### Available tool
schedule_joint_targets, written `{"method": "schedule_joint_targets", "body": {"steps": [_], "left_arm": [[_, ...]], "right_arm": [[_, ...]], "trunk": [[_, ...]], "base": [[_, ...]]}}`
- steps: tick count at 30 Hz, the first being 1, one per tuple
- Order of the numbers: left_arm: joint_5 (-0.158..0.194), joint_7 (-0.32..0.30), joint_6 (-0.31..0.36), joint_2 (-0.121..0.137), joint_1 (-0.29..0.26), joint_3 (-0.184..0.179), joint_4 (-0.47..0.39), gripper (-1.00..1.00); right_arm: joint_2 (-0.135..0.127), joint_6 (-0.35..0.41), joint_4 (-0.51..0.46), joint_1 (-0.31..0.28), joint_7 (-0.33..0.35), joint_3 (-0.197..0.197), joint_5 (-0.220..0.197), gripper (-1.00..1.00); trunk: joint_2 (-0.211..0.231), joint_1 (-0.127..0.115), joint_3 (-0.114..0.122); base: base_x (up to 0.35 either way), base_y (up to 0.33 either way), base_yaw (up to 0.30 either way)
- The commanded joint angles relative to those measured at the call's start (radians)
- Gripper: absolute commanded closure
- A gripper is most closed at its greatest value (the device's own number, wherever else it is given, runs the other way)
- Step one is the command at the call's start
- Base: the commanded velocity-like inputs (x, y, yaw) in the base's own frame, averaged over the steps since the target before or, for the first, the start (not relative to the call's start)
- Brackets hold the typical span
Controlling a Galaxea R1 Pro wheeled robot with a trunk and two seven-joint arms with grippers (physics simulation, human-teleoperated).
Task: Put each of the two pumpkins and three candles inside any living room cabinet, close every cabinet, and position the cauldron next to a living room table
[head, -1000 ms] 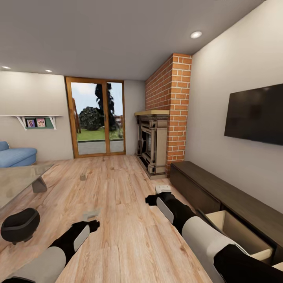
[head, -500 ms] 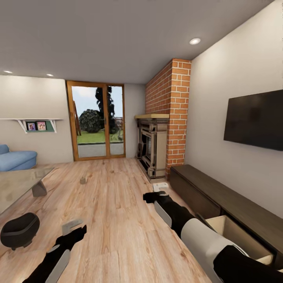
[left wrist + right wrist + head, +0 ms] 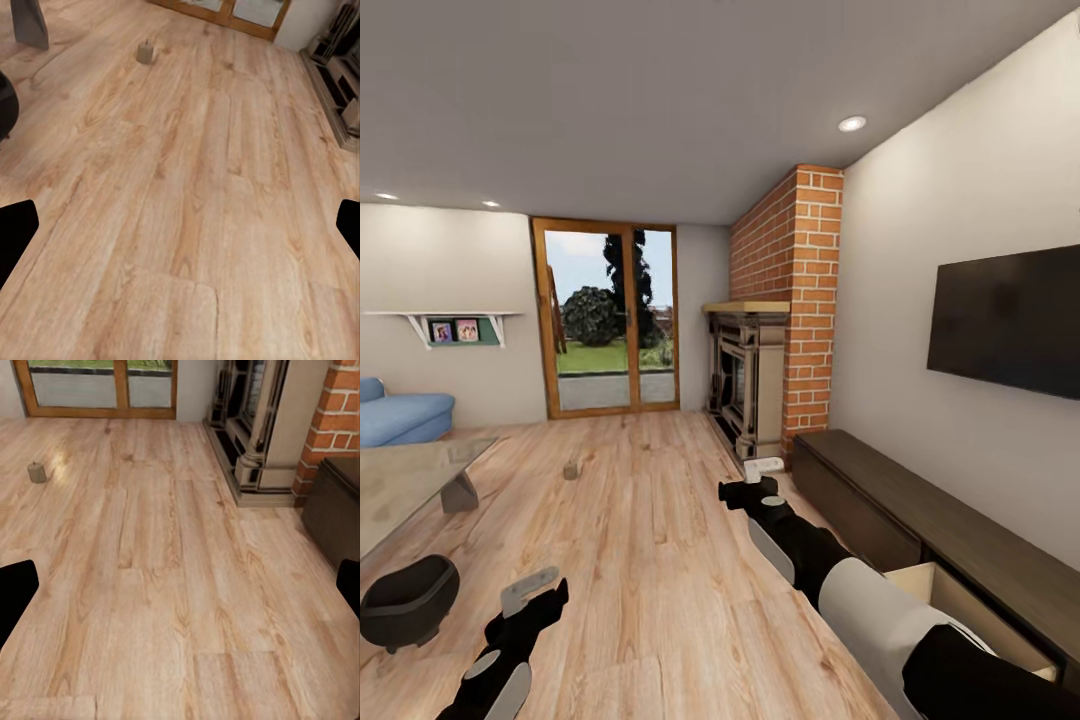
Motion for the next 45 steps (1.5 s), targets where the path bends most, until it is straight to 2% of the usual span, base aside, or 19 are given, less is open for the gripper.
{"method": "schedule_joint_targets", "body": {"steps": [1,5,11,13,14,16,19,21,26,36,45], "left_arm": [[0.009,0.009,0.004,0.003,0.0,-0.003,-0.003,-1.0],[0.016,0.01,0.029,0.005,0.003,-0.002,-0.006,-1.0],[0.026,0.0,0.196,0.003,-0.002,0.003,-0.009,-1.0],[0.062,-0.009,0.249,0.01,-0.01,0.008,-0.011,-1.0],[0.078,-0.01,0.296,0.019,-0.019,0.012,-0.013,-1.0],[0.112,-0.019,0.459,0.076,-0.055,0.037,-0.016,-1.0],[0.136,-0.066,0.522,0.106,-0.071,0.07,-0.015,-1.0],[0.142,-0.092,0.54,0.118,-0.077,0.08,-0.017,-1.0],[0.146,-0.104,0.55,0.135,-0.089,0.091,-0.016,-1.0],[0.136,-0.102,0.552,0.138,-0.094,0.092,-0.019,-1.0],[0.135,-0.102,0.552,0.137,-0.094,0.092,-0.022,-1.0]], "right_arm": [[-0.001,0.004,-0.002,-0.001,-0.008,0.008,-0.008,-1.0],[0.0,0.005,-0.003,-0.001,-0.009,0.009,-0.007,-1.0],[0.0,0.016,-0.005,0.0,-0.011,0.01,-0.011,-1.0],[-0.001,0.019,-0.012,0.0,-0.012,0.01,-0.016,-1.0],[-0.001,0.021,-0.014,0.0,-0.012,0.01,-0.017,-1.0],[0.001,0.027,-0.016,0.0,-0.01,0.011,-0.018,-1.0],[0.003,0.049,-0.019,0.0,-0.004,0.014,-0.019,-1.0],[0.002,0.073,-0.031,0.0,0.009,0.016,-0.02,-1.0],[0.004,0.116,-0.054,0.0,0.026,0.018,-0.02,-1.0],[0.008,0.191,-0.058,0.0,0.029,0.02,-0.02,-1.0],[0.01,0.2,-0.058,0.0,0.029,0.023,-0.02,-1.0]], "trunk": [[0.007,-0.004,0.004],[0.021,-0.012,0.016],[0.021,-0.012,0.019],[0.021,-0.012,0.019],[0.021,-0.012,0.019],[0.021,-0.012,0.019],[0.021,-0.012,0.018],[0.021,-0.012,0.016],[0.021,-0.012,0.009],[0.021,-0.012,-0.007],[0.021,-0.012,-0.022]], "base": [[0.0,0.0,0.0],[0.0,0.0,0.0],[0.008,0.0,0.0],[0.188,0.003,0.0],[0.267,0.043,0.0],[0.257,0.141,0.0],[0.255,0.179,0.0],[0.257,0.132,0.0],[0.262,0.039,0.0],[0.307,0.003,0.0],[0.2,0.0,0.0]]}}
